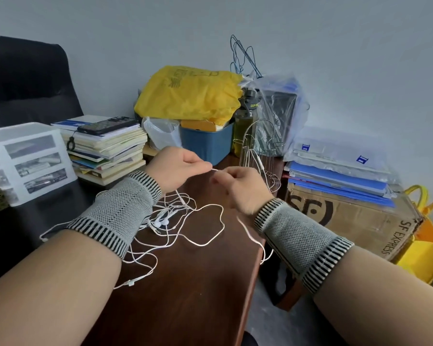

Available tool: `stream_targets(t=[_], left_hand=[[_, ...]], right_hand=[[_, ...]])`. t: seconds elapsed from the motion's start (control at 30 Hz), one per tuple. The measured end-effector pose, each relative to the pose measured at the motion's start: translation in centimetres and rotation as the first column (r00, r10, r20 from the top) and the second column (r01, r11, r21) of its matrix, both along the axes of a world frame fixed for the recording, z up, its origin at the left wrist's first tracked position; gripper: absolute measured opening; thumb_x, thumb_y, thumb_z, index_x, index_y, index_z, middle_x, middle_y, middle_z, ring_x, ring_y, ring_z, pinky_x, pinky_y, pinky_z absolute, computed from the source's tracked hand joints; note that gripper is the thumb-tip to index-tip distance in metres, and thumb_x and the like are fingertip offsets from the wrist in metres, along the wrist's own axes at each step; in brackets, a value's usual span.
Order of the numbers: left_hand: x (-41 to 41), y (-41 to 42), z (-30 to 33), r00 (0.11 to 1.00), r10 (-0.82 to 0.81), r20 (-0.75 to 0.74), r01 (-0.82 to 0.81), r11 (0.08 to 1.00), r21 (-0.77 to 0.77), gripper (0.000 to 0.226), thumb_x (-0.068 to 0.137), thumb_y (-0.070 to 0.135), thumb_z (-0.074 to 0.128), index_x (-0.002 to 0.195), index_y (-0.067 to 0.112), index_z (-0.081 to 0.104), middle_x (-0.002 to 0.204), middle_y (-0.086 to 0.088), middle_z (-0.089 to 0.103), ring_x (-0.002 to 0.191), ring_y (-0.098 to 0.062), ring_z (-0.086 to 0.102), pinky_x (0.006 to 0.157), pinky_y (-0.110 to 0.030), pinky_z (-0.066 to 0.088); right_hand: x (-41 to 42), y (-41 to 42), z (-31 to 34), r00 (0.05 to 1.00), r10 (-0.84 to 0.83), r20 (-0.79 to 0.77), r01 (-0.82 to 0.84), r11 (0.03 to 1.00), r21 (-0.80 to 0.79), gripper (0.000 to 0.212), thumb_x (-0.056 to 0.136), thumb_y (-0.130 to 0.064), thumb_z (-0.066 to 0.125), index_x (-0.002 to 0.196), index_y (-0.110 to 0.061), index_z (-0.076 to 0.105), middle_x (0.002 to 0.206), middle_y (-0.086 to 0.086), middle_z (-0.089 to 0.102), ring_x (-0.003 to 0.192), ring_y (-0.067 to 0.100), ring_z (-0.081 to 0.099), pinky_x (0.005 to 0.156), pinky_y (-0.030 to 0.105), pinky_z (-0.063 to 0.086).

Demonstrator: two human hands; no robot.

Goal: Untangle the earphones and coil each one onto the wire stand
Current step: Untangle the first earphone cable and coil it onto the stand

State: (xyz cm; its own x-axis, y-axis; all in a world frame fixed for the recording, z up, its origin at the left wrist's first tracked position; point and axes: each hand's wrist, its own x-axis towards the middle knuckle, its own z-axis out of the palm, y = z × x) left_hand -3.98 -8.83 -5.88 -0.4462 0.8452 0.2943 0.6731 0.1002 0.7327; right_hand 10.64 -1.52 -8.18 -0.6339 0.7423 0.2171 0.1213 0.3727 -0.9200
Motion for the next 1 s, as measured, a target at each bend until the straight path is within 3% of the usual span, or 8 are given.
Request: stream_targets(t=[0.07,0.13,0.2,0.43,0.6,0.73,0.87,1.0], left_hand=[[-0.4,-0.5,0.1,1.000,0.010,0.010,-0.010,1.000,0.005,0.015,0.086,0.035,0.070,0.082,0.022,0.075,0.057,0.019,0.064,0.060,0.005,0.058,0.058,-0.020,0.041],[-0.9,-0.9,0.1,0.999,0.016,0.050,-0.016,1.000,-0.011,0.017,0.088,0.034,0.068,0.080,0.020,0.074,0.036,0.015,0.046,0.038,0.002,0.044,0.050,-0.022,0.032],[-1.5,-1.1,-0.1,0.997,0.025,0.078,-0.024,1.000,-0.011,0.019,0.087,0.034,0.068,0.078,0.019,0.075,0.035,0.013,0.037,0.034,-0.003,0.036,0.049,-0.025,0.028],[-1.0,-0.5,0.4,0.966,-0.075,0.248,0.064,0.997,0.050,0.024,0.087,0.024,0.066,0.088,0.001,0.071,0.047,0.010,0.037,0.047,-0.010,0.028,0.046,-0.022,0.024],[2.1,0.9,0.9,0.941,-0.224,0.252,0.259,0.959,-0.114,0.032,0.095,0.039,0.054,0.089,0.015,0.074,0.077,0.005,0.070,0.067,-0.007,0.056,0.061,-0.022,0.040],[2.8,4.5,-0.2,0.989,-0.132,0.074,0.141,0.980,-0.142,0.022,0.094,0.038,0.058,0.102,0.023,0.073,0.095,0.008,0.071,0.092,-0.007,0.064,0.075,-0.024,0.050],[2.7,8.5,-1.5,0.980,0.009,0.198,-0.012,1.000,0.013,0.025,0.091,0.025,0.064,0.115,0.021,0.071,0.104,0.005,0.069,0.106,-0.014,0.062,0.097,-0.035,0.050],[2.4,12.2,-2.5,0.965,0.088,0.247,-0.091,0.996,0.000,0.031,0.089,0.023,0.065,0.120,0.018,0.069,0.118,-0.003,0.069,0.110,-0.020,0.061,0.101,-0.041,0.049]], right_hand=[[0.7,0.7,0.2,0.995,-0.083,-0.051,0.079,0.993,-0.084,0.030,0.088,-0.021,0.061,0.058,-0.018,0.065,0.039,-0.010,0.040,0.036,0.009,0.032,0.039,0.023,0.028],[1.8,1.6,0.2,0.983,-0.151,-0.103,0.134,0.979,-0.157,0.031,0.086,-0.019,0.062,0.055,-0.016,0.063,0.038,-0.009,0.037,0.036,0.009,0.029,0.038,0.021,0.023],[2.9,2.2,0.4,0.969,-0.205,-0.135,0.178,0.966,-0.190,0.031,0.086,-0.017,0.062,0.055,-0.014,0.063,0.040,-0.007,0.039,0.038,0.009,0.029,0.038,0.021,0.023],[6.3,3.8,1.2,0.908,-0.320,-0.271,0.247,0.930,-0.271,0.023,0.084,-0.008,0.061,0.061,-0.009,0.060,0.054,0.001,0.047,0.040,0.008,0.031,0.042,0.024,0.026],[8.1,4.5,2.1,0.836,-0.420,-0.352,0.306,0.891,-0.336,0.039,0.091,-0.022,0.061,0.054,-0.020,0.048,0.044,-0.009,0.041,0.035,0.005,0.030,0.037,0.019,0.030],[8.7,6.0,1.6,0.827,-0.475,-0.300,0.419,0.877,-0.234,0.036,0.088,-0.020,0.065,0.057,-0.011,0.050,0.036,-0.011,0.037,0.036,0.006,0.034,0.049,0.025,0.038],[8.6,7.9,1.0,0.824,-0.483,-0.296,0.449,0.876,-0.178,0.041,0.082,-0.015,0.068,0.050,-0.015,0.043,0.044,-0.002,0.039,0.046,0.015,0.035,0.056,0.031,0.037],[8.1,10.0,0.6,0.844,-0.472,-0.257,0.456,0.882,-0.121,0.039,0.080,-0.013,0.069,0.050,-0.016,0.043,0.045,-0.002,0.039,0.044,0.014,0.034,0.051,0.029,0.033]])
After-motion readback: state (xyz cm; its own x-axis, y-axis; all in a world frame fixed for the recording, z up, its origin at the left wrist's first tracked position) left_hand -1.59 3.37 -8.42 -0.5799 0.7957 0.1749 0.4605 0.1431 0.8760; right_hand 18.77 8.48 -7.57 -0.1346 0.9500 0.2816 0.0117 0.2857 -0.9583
